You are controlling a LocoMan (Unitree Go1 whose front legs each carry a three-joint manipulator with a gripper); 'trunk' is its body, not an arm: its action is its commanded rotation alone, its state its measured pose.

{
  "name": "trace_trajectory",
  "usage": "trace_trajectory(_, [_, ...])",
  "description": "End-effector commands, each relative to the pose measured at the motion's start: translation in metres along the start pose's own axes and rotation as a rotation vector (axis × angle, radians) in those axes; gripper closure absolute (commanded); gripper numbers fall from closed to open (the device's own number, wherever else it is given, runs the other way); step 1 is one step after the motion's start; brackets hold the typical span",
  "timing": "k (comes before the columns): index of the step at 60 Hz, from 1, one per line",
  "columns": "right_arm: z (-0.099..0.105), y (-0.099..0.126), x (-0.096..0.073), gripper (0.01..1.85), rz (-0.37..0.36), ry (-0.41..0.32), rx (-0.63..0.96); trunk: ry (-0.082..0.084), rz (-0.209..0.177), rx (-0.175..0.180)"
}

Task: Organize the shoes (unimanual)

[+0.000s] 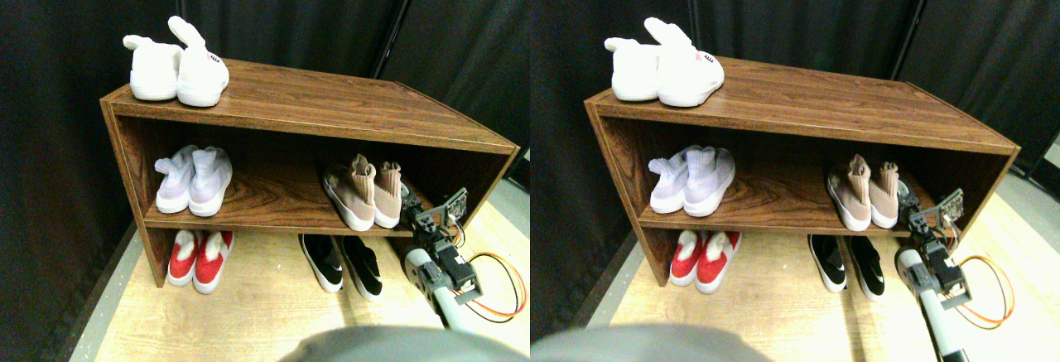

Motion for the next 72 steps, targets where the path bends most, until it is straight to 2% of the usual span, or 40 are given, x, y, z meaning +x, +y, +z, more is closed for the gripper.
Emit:
trace_trajectory(1, [0.006,0.004,0.003,1.8,0.04,-0.024,-0.009,0.019,0.005,-0.002])
trace_trajectory(12, [0.02,0.004,0.004,1.8,0.049,-0.046,-0.05,0.017,-0.002,0.004])
trace_trajectory(18, [0.025,0.006,0.002,1.8,0.058,-0.063,-0.021,0.014,-0.007,0.008])
trace_trajectory(27, [0.032,0.01,-0.004,1.8,0.11,-0.046,-0.041,0.014,-0.014,0.013])
trace_trajectory(35, [0.035,0.016,-0.018,1.8,0.14,-0.061,-0.068,0.016,-0.023,0.02])
trace_trajectory(38, [0.036,0.02,-0.024,1.8,0.168,-0.029,-0.085,0.016,-0.024,0.022])
trace_trajectory(42, [0.037,0.022,-0.031,1.8,0.192,-0.024,-0.09,0.018,-0.029,0.026])
trace_trajectory(49, [0.036,0.028,-0.051,1.8,0.233,-0.028,-0.065,0.021,-0.033,0.027])
trace_trajectory(54, [0.037,0.029,-0.066,1.8,0.28,0.033,-0.07,0.027,-0.036,0.029])
trace_trajectory(58, [0.038,0.029,-0.075,1.8,0.294,0.028,-0.072,0.031,-0.04,0.03])
trace_trajectory(60, [0.039,0.029,-0.082,1.8,0.31,0.051,-0.086,0.031,-0.04,0.03])
trace_trajectory(66, [0.041,0.029,-0.095,1.8,0.329,0.026,-0.105,0.039,-0.043,0.034])
trace_trajectory(69, [0.041,0.028,-0.1,1.8,0.34,0.035,-0.122,0.039,-0.043,0.034])
trace_trajectory(70, [0.042,0.027,-0.105,1.8,0.359,0.054,-0.134,0.045,-0.043,0.037])
trace_trajectory(72, [0.043,0.025,-0.108,1.8,0.376,0.076,-0.125,0.045,-0.043,0.037])
